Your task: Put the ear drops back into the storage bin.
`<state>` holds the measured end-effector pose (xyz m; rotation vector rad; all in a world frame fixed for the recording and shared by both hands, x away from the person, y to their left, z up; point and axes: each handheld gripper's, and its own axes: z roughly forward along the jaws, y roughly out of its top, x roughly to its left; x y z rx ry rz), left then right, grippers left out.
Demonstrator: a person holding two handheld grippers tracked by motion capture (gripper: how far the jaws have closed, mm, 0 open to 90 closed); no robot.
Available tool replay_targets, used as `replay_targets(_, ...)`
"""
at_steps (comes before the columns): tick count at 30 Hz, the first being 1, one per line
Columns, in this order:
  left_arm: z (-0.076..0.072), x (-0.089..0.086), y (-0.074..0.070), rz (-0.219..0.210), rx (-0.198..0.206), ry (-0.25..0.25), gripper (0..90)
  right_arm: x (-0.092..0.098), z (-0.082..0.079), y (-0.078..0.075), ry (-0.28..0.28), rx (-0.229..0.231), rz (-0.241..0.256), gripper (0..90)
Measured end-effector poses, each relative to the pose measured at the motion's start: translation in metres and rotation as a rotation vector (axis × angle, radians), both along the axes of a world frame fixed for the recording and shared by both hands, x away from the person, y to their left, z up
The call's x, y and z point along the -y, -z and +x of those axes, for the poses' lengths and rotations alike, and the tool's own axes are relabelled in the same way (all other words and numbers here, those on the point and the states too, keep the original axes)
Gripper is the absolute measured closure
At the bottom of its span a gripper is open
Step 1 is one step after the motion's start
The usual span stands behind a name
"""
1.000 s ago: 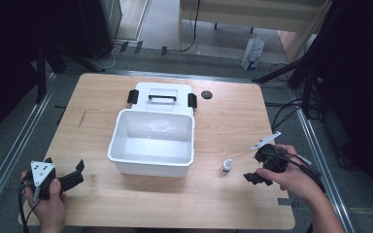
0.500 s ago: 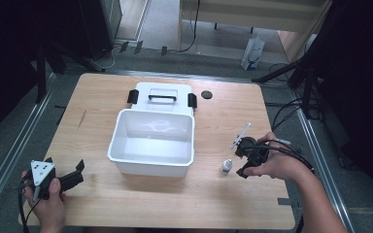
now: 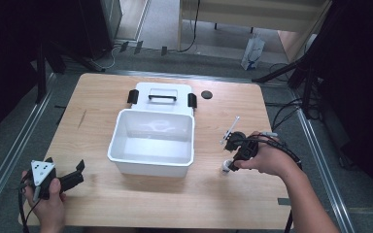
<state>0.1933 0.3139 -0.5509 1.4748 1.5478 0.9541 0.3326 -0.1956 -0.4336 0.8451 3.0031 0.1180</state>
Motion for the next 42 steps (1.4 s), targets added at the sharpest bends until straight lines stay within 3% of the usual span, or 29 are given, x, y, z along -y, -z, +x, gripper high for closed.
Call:
replay_targets(5, 0.000, 0.001, 0.000, 0.002, -0.001, -0.001, 0.2, -0.006, 0.001, 0.001, -0.044, 0.022, -0.007, 65.4)
replay_targets(10, 0.000, 0.001, 0.000, 0.003, 0.000, -0.001, 0.2, -0.010, 0.002, 0.006, -0.074, 0.021, -0.022, 65.7)
replay_targets(25, 0.000, 0.000, 0.000, 0.003, -0.003, 0.002, 0.2, -0.020, 0.005, 0.018, -0.076, 0.026, -0.076, 70.3)
replay_targets(35, 0.000, 0.001, 0.000, 0.003, -0.005, -0.003, 0.2, -0.017, 0.004, 0.018, -0.101, 0.030, -0.065, 72.2)
replay_targets(36, 0.000, 0.001, 0.000, 0.004, -0.004, -0.003, 0.2, -0.016, 0.002, 0.014, -0.123, 0.069, -0.049, 72.3)
replay_targets(42, 0.000, 0.001, 0.000, 0.008, -0.007, -0.003, 0.2, -0.016, 0.002, -0.005, -0.162, 0.074, -0.002, 72.3)
